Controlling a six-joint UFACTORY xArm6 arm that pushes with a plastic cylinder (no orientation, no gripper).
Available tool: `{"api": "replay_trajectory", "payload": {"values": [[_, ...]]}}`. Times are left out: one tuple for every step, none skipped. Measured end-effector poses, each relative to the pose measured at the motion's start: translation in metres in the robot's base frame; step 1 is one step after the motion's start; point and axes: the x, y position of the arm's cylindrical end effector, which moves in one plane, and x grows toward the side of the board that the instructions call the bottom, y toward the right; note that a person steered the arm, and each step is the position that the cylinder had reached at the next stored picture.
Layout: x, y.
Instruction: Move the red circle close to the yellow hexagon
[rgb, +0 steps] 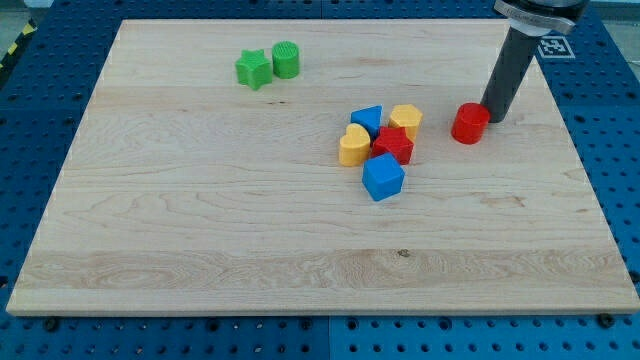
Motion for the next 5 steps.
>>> {"api": "replay_trajectory", "payload": {"values": [[0.0,0.0],[0.015,0.002],[0.024,-0.007],[0.024,-0.007],[0.016,-0.007]]}}
